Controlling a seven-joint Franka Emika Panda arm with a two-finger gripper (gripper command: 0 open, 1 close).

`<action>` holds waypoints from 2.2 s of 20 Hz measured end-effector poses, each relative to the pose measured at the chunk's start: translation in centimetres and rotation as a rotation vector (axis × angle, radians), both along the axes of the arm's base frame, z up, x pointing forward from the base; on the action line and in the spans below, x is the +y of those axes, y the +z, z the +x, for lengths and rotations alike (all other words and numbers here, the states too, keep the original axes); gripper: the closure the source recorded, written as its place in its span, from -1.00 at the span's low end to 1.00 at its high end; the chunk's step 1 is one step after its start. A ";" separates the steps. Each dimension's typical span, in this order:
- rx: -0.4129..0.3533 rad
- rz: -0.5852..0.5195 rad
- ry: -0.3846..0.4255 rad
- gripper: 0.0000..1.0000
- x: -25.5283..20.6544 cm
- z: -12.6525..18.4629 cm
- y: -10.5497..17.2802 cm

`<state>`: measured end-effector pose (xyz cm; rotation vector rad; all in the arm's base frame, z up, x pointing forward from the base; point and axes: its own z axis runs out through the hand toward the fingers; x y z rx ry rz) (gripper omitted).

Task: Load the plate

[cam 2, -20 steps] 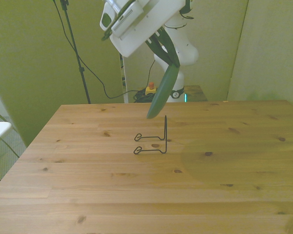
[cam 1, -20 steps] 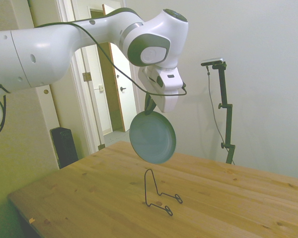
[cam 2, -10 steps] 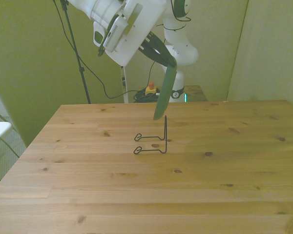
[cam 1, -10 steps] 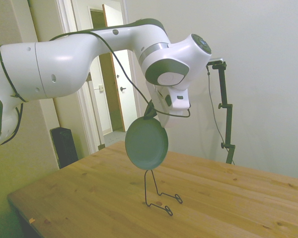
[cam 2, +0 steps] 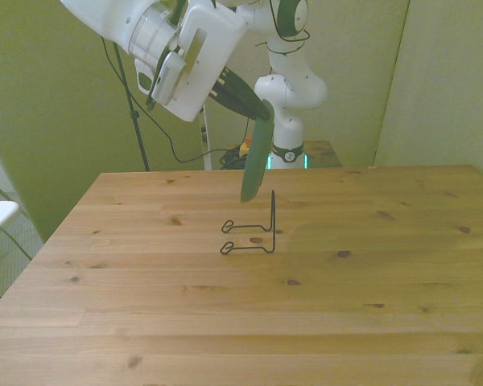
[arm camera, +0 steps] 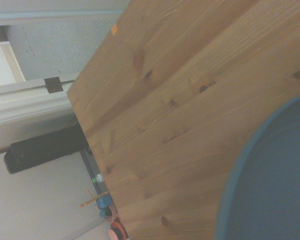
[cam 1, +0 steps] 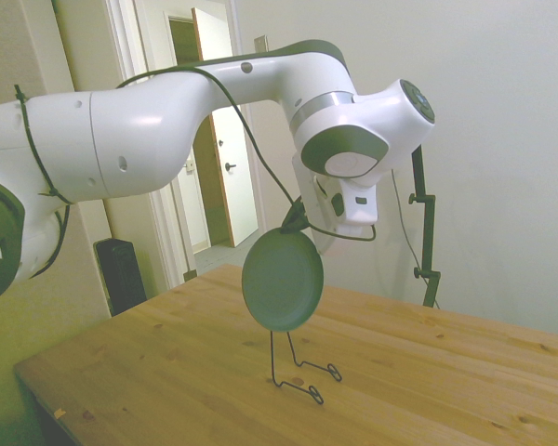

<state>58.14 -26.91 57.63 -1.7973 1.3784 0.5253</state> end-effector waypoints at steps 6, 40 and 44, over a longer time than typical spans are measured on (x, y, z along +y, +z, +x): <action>0.014 0.004 -0.005 1.00 -2.7 -0.3 -1.4; 0.083 -0.020 0.084 -1.00 -0.6 2.0 -9.1; 0.087 -0.022 0.087 -1.00 -0.6 2.0 -9.4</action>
